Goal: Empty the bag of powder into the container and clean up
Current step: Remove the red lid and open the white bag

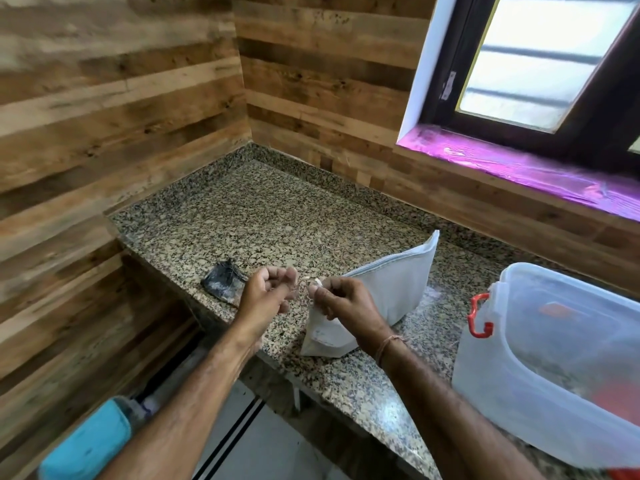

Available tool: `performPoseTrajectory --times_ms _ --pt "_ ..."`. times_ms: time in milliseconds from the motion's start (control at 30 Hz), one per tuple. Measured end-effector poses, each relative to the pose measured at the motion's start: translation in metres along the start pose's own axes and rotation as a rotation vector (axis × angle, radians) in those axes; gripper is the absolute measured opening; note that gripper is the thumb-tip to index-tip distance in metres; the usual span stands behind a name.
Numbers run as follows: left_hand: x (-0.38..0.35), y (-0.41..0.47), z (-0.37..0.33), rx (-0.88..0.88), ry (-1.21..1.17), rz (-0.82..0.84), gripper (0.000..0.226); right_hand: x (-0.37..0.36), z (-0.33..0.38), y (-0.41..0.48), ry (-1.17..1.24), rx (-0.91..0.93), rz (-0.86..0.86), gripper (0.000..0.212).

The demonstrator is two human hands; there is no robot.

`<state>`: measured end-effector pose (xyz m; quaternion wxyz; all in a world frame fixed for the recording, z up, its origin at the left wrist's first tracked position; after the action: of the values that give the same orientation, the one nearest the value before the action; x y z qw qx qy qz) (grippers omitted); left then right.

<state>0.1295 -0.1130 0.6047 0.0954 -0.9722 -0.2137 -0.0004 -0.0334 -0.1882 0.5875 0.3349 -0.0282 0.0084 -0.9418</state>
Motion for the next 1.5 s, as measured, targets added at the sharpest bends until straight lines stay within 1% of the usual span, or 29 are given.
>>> performPoseTrajectory --times_ms 67,133,200,300,367,467,500,567,633,700,733,800,867,967,1100,1133,1233,1300,1367,1400,1433,1467,1500 --pt "-0.004 -0.007 0.016 0.035 0.057 0.063 0.026 0.002 0.0 0.003 0.062 -0.031 -0.031 0.023" --pt "-0.01 -0.011 0.024 -0.028 0.175 0.148 0.02 0.004 0.001 0.007 0.106 -0.073 -0.048 0.022" --pt "-0.015 -0.009 0.025 -0.148 0.272 0.138 0.017 0.007 0.0 0.01 0.085 -0.098 -0.048 0.024" --pt "-0.019 -0.004 0.023 -0.296 0.347 0.082 0.028 0.016 0.0 0.012 0.013 -0.103 -0.083 0.025" --pt "-0.015 -0.005 0.026 -0.324 0.381 0.088 0.026 0.039 0.002 0.014 -0.048 -0.113 -0.191 0.023" --pt "-0.004 -0.002 0.03 -0.253 0.452 0.165 0.02 0.101 0.004 0.021 -0.043 -0.153 -0.445 0.022" --pt "-0.004 0.001 0.028 -0.247 0.49 0.192 0.018 0.121 0.005 0.023 -0.04 -0.17 -0.499 0.024" --pt "-0.016 0.009 0.015 -0.285 0.623 0.226 0.019 0.145 0.004 0.027 -0.074 -0.196 -0.517 0.027" --pt "-0.043 0.019 -0.002 -0.321 0.865 0.239 0.033 0.15 0.002 0.03 -0.128 -0.214 -0.5 0.03" --pt "-0.071 0.029 -0.014 -0.346 1.083 0.222 0.046 0.148 -0.003 0.036 -0.157 -0.225 -0.508 0.037" --pt "-0.086 0.034 -0.019 -0.368 1.137 0.221 0.046 0.15 -0.004 0.038 -0.173 -0.226 -0.523 0.039" --pt "-0.106 0.043 -0.024 -0.416 1.202 0.235 0.034 0.159 -0.004 0.043 -0.216 -0.223 -0.576 0.04" --pt "-0.109 0.047 -0.025 -0.426 1.194 0.264 0.023 0.172 -0.001 0.045 -0.261 -0.223 -0.643 0.037" --pt "-0.1 0.055 -0.017 -0.397 1.138 0.337 0.023 0.201 0.001 0.048 -0.276 -0.257 -0.73 0.036" --pt "-0.109 0.066 -0.016 -0.355 1.125 0.384 0.022 0.221 0.008 0.05 -0.268 -0.333 -0.591 0.029" --pt "-0.115 0.071 -0.019 -0.361 1.091 0.393 0.025 0.227 0.007 0.052 -0.297 -0.343 -0.609 0.03" --pt "-0.128 0.086 -0.023 -0.378 1.034 0.509 0.025 0.259 -0.016 0.066 -0.387 -0.367 -0.789 0.039" --pt "-0.128 0.091 -0.022 -0.369 1.01 0.583 0.025 0.285 -0.04 0.08 -0.338 -0.387 -0.924 0.037" --pt "-0.127 0.094 -0.02 -0.361 0.982 0.607 0.024 0.272 -0.022 0.073 -0.238 -0.423 -0.989 0.037" --pt "-0.127 0.095 -0.02 -0.357 0.968 0.614 0.021 0.257 -0.008 0.068 -0.17 -0.439 -0.97 0.037" --pt "-0.128 0.096 -0.017 -0.347 0.952 0.624 0.015 0.246 -0.005 0.067 -0.082 -0.463 -0.914 0.036" --pt "-0.128 0.094 -0.017 -0.338 0.932 0.636 0.013 0.236 -0.004 0.067 -0.014 -0.491 -0.844 0.043" --pt "-0.129 0.094 -0.015 -0.339 0.918 0.652 0.018 0.227 -0.005 0.066 0.011 -0.537 -0.786 0.062"
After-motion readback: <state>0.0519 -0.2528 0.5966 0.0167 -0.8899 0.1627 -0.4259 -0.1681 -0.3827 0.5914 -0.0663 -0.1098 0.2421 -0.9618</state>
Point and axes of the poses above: each hand's wrist, its own y-axis towards the middle knuckle, its own x-axis out of the back of the hand, z = x × y, the point moved 1 cm from there along y, towards the middle knuckle, and after that the axes turned 2 degrees about z, right-handed, at the moved point
